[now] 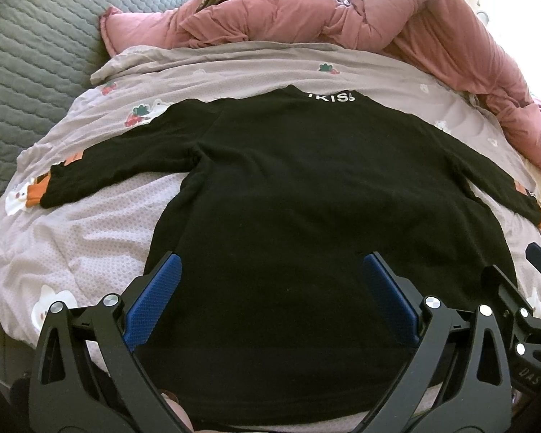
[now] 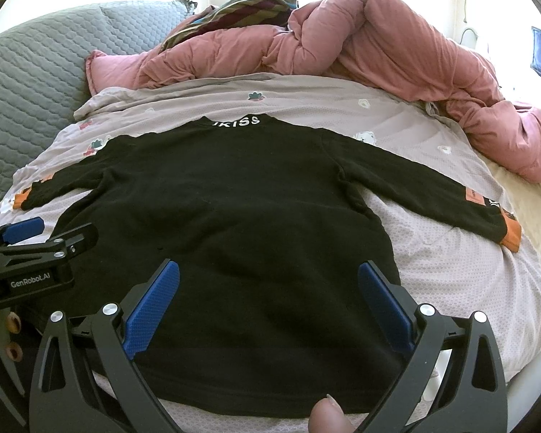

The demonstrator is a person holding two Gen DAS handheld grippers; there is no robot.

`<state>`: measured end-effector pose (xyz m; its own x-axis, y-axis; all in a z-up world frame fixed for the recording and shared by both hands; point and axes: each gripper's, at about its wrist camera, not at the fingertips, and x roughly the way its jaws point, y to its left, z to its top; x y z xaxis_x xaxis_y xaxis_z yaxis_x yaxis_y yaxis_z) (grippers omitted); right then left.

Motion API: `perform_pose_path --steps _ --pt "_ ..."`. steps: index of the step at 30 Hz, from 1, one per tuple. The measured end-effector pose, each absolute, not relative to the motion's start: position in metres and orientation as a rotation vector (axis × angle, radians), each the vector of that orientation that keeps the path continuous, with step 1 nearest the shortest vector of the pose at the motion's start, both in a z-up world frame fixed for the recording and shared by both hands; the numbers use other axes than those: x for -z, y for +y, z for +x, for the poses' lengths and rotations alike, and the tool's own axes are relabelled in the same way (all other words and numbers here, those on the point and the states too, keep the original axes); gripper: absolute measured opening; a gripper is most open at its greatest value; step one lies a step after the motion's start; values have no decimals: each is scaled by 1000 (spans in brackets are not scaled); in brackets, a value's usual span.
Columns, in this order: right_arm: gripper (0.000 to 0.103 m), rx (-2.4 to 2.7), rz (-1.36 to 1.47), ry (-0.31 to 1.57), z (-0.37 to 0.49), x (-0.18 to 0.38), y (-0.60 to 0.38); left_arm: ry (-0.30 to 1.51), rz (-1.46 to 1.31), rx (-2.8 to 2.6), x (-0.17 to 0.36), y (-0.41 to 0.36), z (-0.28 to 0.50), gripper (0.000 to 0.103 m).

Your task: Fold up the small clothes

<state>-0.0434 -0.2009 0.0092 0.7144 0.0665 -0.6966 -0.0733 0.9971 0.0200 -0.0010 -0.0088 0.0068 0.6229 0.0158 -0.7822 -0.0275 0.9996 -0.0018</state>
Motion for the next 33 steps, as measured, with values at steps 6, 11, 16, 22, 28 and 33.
perform_pose_path --steps 6,11,16,22,28,33 --pt "99 -78 -5 764 -42 -10 -201 898 -13 -25 -7 -9 -1 95" --pt "99 -75 -2 767 -40 -10 -202 900 -7 -25 -5 -10 0 95" --pt "99 -64 3 766 -37 -9 -208 902 -4 -26 -5 -12 2 95" --pt "99 -26 23 775 -29 -7 -224 907 6 -22 -7 -20 13 95" --pt "99 29 55 783 -19 -4 -249 911 28 -5 -7 -32 31 95" --pt "99 87 70 768 -13 -4 -275 910 41 6 -6 -41 41 95"
